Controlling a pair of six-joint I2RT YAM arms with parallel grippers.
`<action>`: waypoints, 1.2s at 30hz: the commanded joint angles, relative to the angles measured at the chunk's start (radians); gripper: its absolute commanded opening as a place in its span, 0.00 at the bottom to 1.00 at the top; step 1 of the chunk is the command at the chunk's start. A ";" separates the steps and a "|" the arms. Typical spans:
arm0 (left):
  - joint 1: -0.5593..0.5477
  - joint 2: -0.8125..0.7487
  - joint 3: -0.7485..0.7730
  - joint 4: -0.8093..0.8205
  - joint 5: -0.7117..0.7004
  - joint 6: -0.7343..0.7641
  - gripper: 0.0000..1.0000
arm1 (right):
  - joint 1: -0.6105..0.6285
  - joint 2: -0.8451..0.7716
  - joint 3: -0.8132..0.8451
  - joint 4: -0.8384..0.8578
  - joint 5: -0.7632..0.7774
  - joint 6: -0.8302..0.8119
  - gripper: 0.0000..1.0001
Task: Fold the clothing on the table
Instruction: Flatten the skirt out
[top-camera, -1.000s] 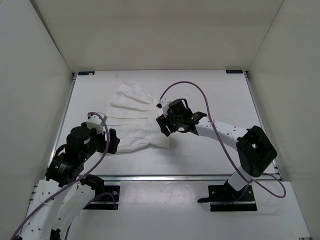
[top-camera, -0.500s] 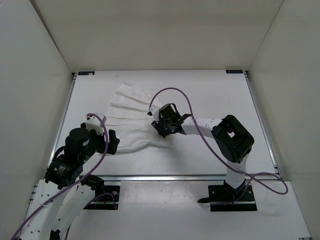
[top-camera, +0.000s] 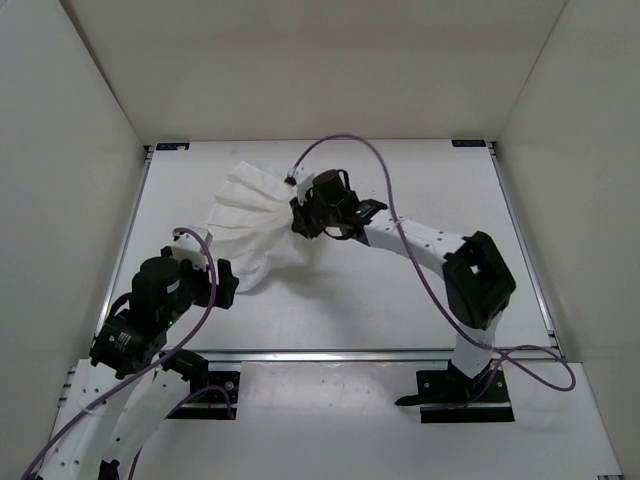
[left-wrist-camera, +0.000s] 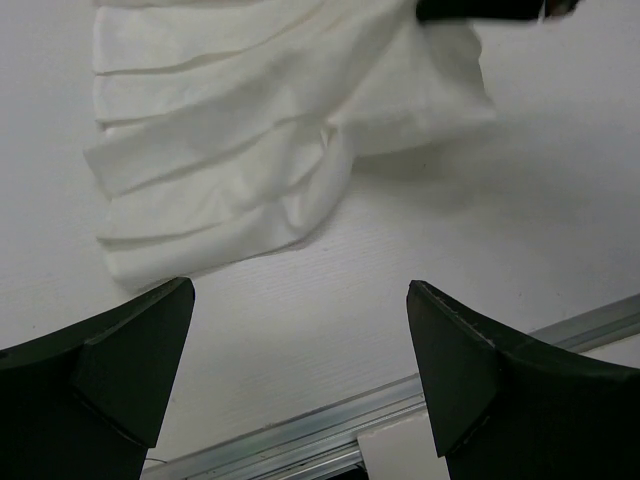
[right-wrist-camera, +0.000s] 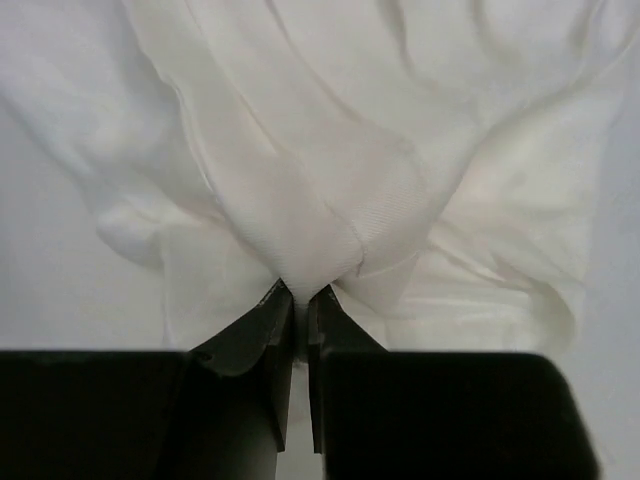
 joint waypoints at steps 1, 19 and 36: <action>0.012 0.021 -0.005 0.007 -0.011 -0.004 0.99 | -0.093 -0.303 0.058 0.265 -0.059 0.288 0.00; 0.057 0.015 -0.009 0.015 -0.099 -0.041 0.97 | -0.273 -0.818 -0.648 0.272 0.025 0.731 0.00; 0.092 0.087 0.001 0.033 -0.074 -0.032 0.86 | -0.380 -0.653 -0.302 0.110 -0.094 0.740 0.00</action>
